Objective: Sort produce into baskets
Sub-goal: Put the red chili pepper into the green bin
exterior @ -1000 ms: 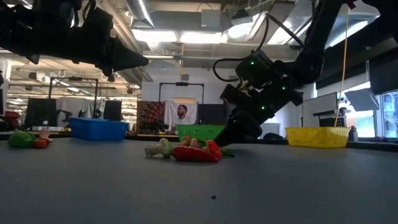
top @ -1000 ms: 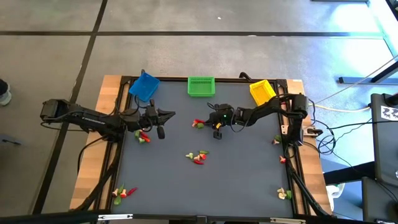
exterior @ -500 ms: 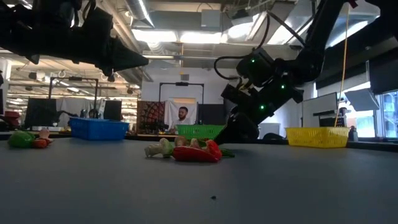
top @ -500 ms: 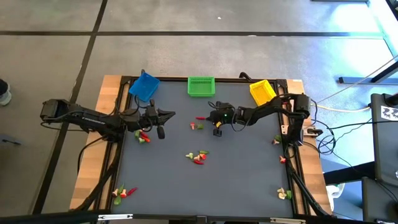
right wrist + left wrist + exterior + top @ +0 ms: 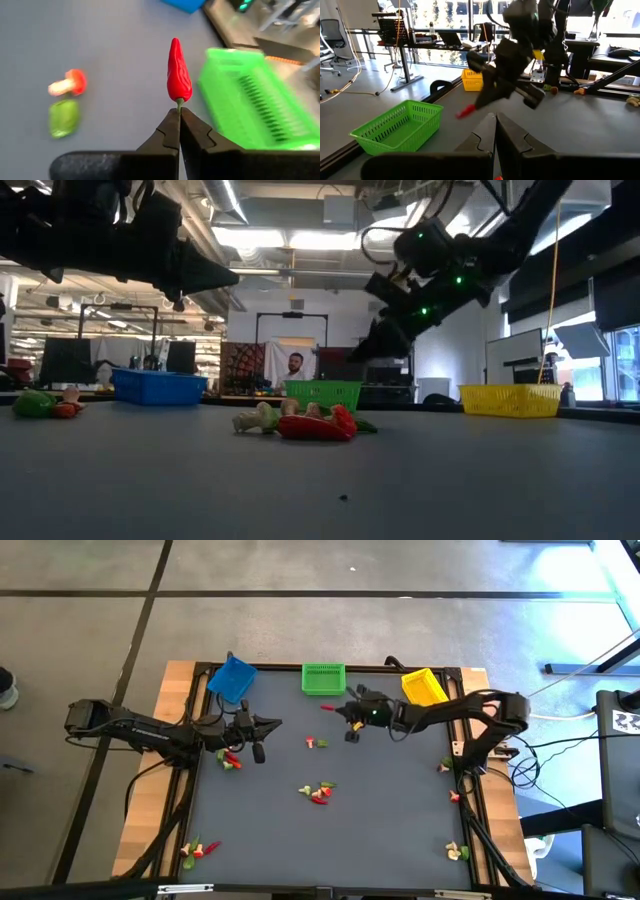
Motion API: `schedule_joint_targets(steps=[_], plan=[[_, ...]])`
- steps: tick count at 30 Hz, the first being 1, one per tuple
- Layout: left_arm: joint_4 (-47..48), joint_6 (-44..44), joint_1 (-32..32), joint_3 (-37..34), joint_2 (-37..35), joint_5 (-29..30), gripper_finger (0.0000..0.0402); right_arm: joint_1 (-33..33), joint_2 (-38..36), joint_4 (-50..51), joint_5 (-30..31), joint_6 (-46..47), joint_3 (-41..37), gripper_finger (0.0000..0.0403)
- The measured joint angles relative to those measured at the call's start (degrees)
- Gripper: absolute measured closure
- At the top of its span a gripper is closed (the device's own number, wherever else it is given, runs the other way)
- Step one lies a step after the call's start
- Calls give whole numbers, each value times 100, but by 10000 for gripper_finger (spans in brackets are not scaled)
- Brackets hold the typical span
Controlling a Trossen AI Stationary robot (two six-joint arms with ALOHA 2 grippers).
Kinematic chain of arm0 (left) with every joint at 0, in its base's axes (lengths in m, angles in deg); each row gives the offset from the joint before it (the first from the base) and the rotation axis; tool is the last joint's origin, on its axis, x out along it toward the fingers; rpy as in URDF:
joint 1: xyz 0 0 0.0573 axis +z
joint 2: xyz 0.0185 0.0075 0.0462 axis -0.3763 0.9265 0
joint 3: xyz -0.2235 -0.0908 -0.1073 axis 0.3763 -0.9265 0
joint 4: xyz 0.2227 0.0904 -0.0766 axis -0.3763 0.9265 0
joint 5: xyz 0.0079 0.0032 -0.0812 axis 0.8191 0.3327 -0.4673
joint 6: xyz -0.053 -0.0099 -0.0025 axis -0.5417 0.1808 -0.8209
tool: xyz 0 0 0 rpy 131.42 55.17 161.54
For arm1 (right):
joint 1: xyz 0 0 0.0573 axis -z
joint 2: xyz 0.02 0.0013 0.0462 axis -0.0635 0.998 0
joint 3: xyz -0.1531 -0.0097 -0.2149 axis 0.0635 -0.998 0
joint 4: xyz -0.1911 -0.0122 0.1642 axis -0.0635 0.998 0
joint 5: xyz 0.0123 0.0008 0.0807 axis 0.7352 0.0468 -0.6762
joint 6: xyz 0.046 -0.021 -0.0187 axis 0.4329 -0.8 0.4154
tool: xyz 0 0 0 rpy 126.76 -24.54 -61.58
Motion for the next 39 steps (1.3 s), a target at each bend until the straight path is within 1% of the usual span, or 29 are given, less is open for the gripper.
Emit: schedule_joint_targets(steps=[7, 14, 20, 23, 29, 39], plan=[[-103, -5, 1, 0, -2, 0, 396, 543, -377, 167, 36, 43, 100, 398], [-179, 61, 2, 2, -1, 2, 396, 1064, -218, 1400, -216, -14, 1017, 398], [-164, 56, 7, 2, -2, 2, 396, 1446, 142, 1868, -361, -20, 1653, 398], [-146, 34, 31, 2, -2, 0, 396, 1573, 414, 1885, -467, -11, 1789, 398], [-131, 24, 31, 2, -2, 2, 396, 1754, 818, 1846, -467, -11, 1858, 397], [-129, 24, 33, 2, -2, 0, 396, 1822, 1125, 1825, -468, -25, 1858, 397]])
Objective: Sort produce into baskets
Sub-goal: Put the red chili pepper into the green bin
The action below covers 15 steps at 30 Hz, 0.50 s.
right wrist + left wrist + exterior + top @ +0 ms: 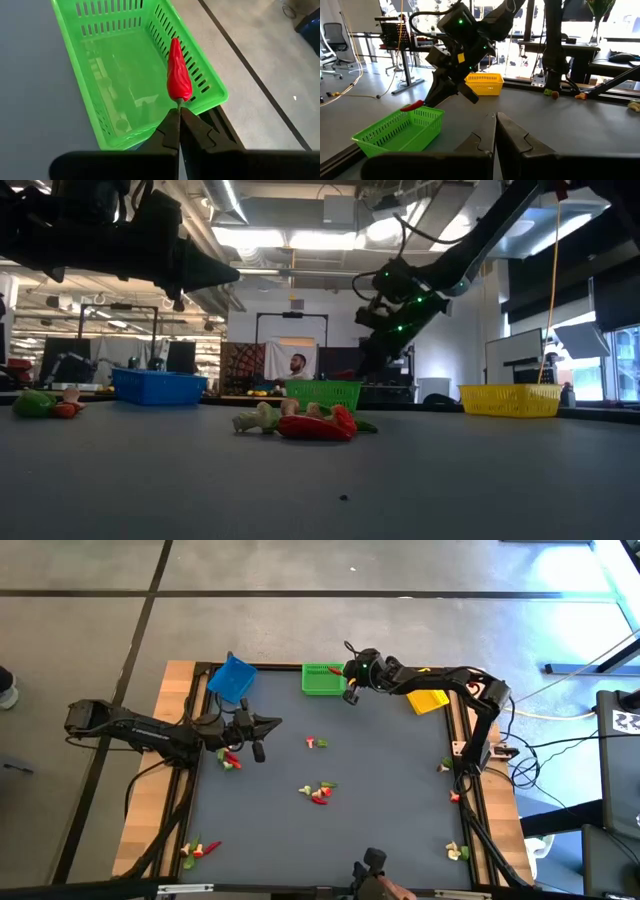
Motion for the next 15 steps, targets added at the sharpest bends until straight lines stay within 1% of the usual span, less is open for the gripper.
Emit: schedule_joint_targets(steps=[15], plan=[[46, 2, 0, 0, 0, 2, 396, -2, 0, -1, 1, 4, -11, 397]])
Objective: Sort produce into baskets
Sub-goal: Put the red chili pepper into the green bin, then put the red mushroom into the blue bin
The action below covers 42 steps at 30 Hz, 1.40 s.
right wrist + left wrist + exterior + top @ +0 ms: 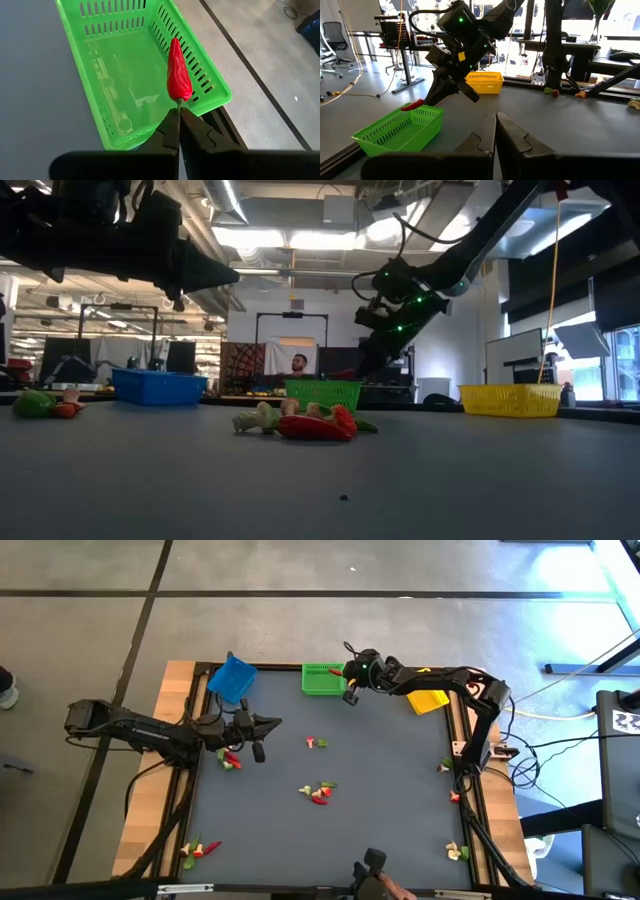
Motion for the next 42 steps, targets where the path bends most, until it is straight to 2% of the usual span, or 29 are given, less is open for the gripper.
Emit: schedule_joint_targets(steps=[12, 17, 21, 26, 29, 32, 37, 42], plan=[[-24, -2, 0, 0, 0, -2, 396, -4, 0, 62, 105, 26, -2, 395], [-48, 47, 0, 0, 0, -2, 396, -4, 0, 98, 107, 37, -3, 349], [-40, 445, 0, 0, 0, -2, 396, -12, -3, 152, 136, 38, -7, 306], [-30, 84, 0, 0, 1, -2, 392, -15, -161, 173, 21, 39, 72, 275], [-52, -119, 0, 0, 0, 3, 374, -15, -394, 179, -263, 39, 116, 269], [-52, -146, 0, 0, 0, 344, 343, -15, -752, 283, -877, 26, 118, 267], [169, -217, -12, 220, 0, 468, 279, -118, -1535, 1079, -1806, 45, 122, 267], [1333, 27, -48, 796, 0, 442, 232, -699, -2182, 1787, -1907, 71, 122, 267]])
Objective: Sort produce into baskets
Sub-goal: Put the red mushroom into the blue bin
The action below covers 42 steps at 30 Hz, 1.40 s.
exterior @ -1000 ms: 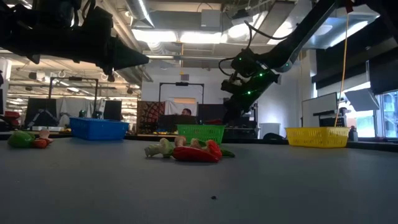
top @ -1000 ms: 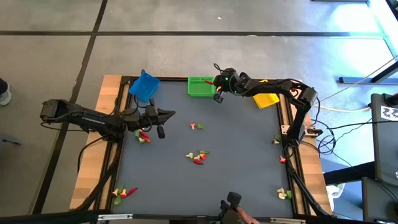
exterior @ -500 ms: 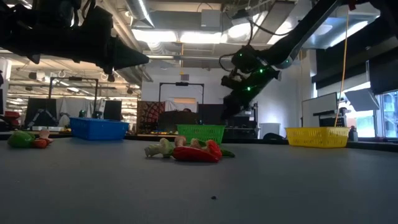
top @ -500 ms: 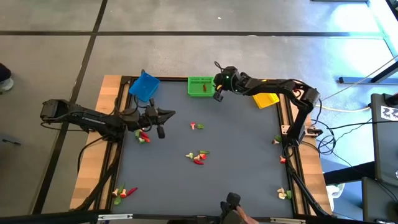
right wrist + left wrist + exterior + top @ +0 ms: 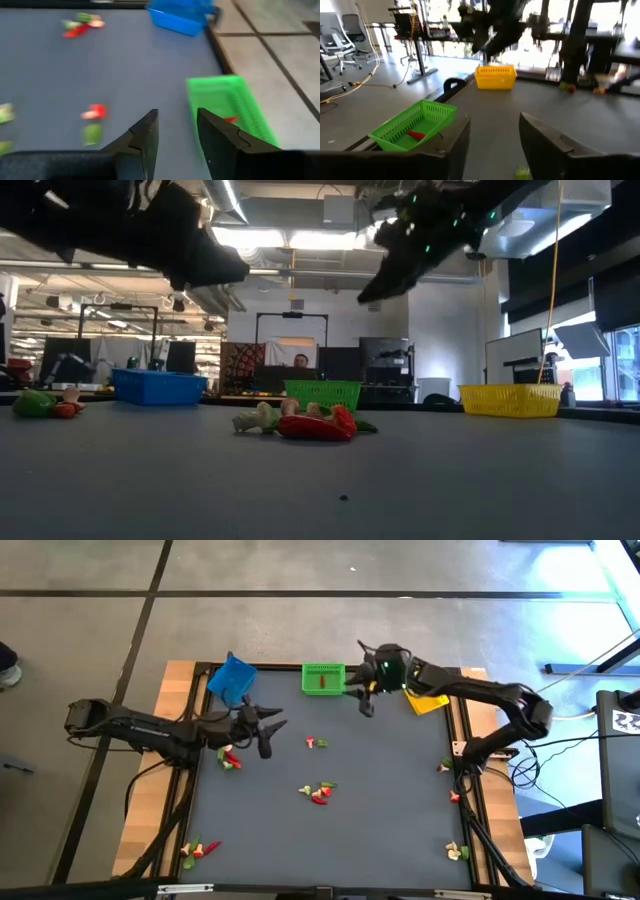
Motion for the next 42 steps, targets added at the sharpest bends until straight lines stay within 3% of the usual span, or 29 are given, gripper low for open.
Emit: schedule_joint_targets(steps=[5, 12, 18, 27, 35, 39, 42], plan=[[719, -17, 0, 417, 0, -217, 216, -765, -374, 397, 257, 4, 0, 267], [710, -235, -2, 457, 219, -310, 215, -1816, -498, 1053, 460, 105, -3, 267], [602, -432, -2, 665, 1088, -481, 215, -2583, -498, 1421, 479, 273, -176, 267], [973, -521, 0, 1357, 2446, -648, 215, -3326, -498, 1661, 1006, 897, -616, 267], [1390, -486, 164, 1934, 3385, -1025, 215, -3558, -498, 470, 1099, 1813, -1866, 267], [1490, -501, 314, 2051, 3634, -1064, 215, -3565, -498, -501, 1396, 2224, -2590, 267], [1504, -436, 426, 2067, 3802, -1435, 215, -3554, -496, -1173, 1752, 2425, -3030, 267]])
